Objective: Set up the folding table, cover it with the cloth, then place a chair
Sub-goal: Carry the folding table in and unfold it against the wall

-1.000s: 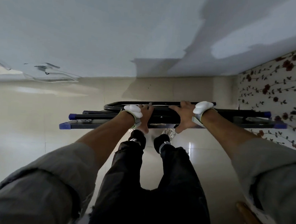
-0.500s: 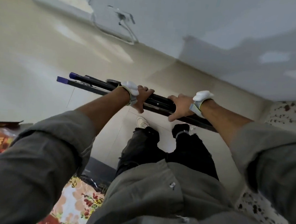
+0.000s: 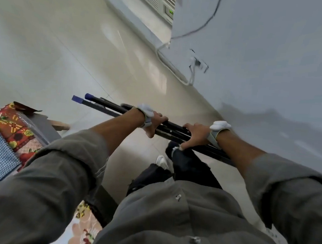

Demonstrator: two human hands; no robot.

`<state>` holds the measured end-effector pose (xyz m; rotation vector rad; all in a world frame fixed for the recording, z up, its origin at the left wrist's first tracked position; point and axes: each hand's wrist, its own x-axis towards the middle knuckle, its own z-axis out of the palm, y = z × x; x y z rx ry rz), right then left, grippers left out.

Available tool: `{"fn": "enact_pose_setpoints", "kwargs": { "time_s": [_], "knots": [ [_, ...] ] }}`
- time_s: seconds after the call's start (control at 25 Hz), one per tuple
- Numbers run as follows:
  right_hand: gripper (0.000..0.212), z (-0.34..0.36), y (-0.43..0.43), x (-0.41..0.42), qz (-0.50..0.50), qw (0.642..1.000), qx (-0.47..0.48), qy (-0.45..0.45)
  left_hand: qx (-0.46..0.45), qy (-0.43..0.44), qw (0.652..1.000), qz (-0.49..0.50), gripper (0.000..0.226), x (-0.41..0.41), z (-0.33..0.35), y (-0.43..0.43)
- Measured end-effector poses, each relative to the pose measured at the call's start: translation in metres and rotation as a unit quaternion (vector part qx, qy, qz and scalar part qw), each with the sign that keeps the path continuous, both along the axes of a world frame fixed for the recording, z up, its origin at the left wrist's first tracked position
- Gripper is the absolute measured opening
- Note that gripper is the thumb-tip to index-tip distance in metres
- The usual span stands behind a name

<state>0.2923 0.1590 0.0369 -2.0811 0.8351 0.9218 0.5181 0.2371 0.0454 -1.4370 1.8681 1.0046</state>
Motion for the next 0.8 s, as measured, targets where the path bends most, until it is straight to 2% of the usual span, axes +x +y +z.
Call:
{"fn": "enact_pose_setpoints", "kwargs": {
  "time_s": [0.2, 0.44, 0.52, 0.8],
  "knots": [
    [0.1, -0.002, -0.034, 0.124, 0.046, 0.998, 0.023, -0.022, 0.016, -0.002, 0.996, 0.086, 0.103, 0.111, 0.001, -0.011],
    [0.112, 0.003, -0.064, 0.314, 0.164, 0.986, 0.029, 0.0, -0.007, -0.021, 0.984, 0.176, 0.105, 0.28, 0.009, -0.002],
    [0.114, 0.003, -0.072, 0.356, 0.173, 0.985, 0.026, -0.005, -0.014, -0.024, 0.983, 0.179, 0.103, 0.318, 0.01, -0.003],
    [0.116, 0.016, -0.07, 0.594, 0.24, 0.97, 0.029, -0.012, 0.001, 0.0, 0.967, 0.253, 0.093, 0.537, 0.012, 0.023]
  ]
}}
